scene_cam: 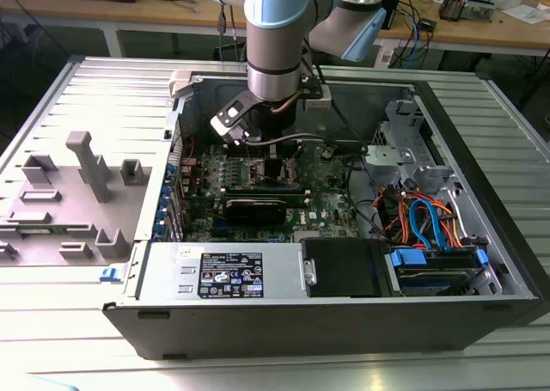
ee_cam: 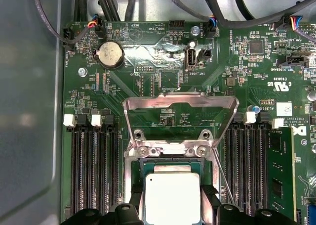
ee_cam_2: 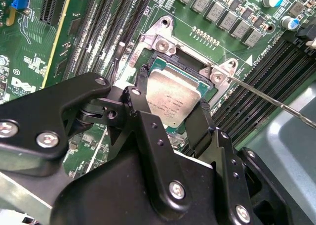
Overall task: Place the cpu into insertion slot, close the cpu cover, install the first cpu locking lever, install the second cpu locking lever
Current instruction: 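Place the cpu into insertion slot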
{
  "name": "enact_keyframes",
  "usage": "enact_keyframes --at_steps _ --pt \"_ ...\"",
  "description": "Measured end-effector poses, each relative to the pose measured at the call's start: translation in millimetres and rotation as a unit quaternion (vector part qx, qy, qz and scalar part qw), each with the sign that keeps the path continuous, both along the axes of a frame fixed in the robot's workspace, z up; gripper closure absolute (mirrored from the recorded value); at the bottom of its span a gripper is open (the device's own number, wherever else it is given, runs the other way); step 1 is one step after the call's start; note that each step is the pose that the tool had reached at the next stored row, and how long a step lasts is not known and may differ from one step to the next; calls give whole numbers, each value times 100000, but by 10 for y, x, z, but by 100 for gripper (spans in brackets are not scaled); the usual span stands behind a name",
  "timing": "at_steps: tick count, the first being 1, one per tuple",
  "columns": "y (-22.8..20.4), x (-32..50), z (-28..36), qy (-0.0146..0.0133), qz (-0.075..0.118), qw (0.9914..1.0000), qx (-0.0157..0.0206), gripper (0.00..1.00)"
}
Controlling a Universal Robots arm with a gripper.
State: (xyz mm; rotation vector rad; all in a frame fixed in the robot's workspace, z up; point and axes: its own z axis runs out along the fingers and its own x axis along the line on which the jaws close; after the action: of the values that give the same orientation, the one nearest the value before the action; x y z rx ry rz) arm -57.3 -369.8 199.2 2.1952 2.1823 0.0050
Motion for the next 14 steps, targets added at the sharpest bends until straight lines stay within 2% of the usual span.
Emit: enact_keyframes --at_steps 14 --pt "0 1 -7 2 -248 100000 6 45"
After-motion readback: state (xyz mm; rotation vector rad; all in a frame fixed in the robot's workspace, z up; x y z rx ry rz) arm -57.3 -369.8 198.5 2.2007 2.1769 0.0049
